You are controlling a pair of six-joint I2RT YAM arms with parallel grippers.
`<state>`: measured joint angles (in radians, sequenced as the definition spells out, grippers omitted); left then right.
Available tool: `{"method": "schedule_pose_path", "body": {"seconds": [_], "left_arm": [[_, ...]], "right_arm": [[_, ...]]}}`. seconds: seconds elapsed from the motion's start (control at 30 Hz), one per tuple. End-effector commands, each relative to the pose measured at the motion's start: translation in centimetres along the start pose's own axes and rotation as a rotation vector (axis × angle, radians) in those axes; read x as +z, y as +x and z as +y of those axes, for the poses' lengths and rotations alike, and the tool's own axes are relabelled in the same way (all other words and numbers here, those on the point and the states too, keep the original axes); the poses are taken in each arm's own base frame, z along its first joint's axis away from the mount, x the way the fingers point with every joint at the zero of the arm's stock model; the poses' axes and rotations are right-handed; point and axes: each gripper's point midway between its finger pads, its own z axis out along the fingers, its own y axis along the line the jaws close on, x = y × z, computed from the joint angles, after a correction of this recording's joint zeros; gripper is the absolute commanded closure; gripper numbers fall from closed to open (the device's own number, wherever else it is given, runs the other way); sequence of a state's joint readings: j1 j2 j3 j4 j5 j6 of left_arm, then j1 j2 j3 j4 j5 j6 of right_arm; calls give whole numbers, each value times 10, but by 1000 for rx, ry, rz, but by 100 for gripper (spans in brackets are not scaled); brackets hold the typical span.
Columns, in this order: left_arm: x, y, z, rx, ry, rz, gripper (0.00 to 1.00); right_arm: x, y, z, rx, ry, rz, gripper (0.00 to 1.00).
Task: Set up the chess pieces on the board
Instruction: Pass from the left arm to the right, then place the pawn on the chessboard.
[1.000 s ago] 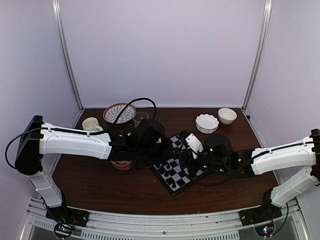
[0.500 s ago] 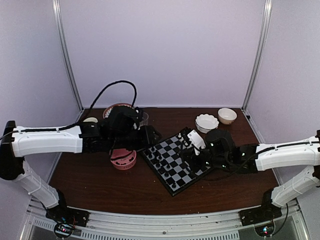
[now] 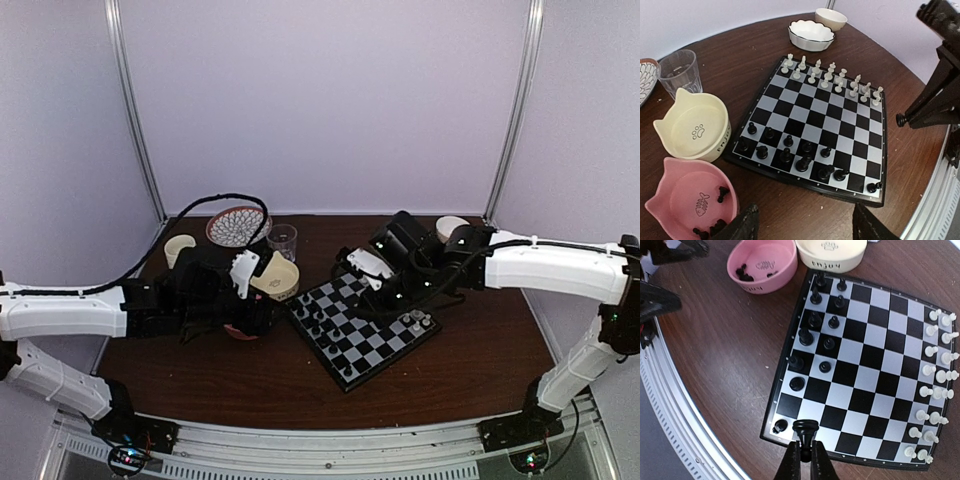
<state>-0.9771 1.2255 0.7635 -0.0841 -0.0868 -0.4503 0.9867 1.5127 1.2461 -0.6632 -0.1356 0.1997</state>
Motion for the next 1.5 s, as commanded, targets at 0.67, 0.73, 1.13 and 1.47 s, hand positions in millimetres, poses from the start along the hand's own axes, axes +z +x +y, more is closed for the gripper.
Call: {"method": "schedule_pose_path", "body": {"seconds": [0.67,0.73,1.13,1.47], "left_arm": [[-43,22,34,132,-113,-83,34],[-45,22,34,132,-112,-84,34],[-55,25,37,117,-109,-105,34],[-58,24,36,115,-101,-107,34]], "right_arm": [[82,64,-37,6,81,603,98],[84,63,-37,4,82,607,95],[91,53,-40,-10,97,607,77],[75,33,-37,-10,90,459,71]]}}
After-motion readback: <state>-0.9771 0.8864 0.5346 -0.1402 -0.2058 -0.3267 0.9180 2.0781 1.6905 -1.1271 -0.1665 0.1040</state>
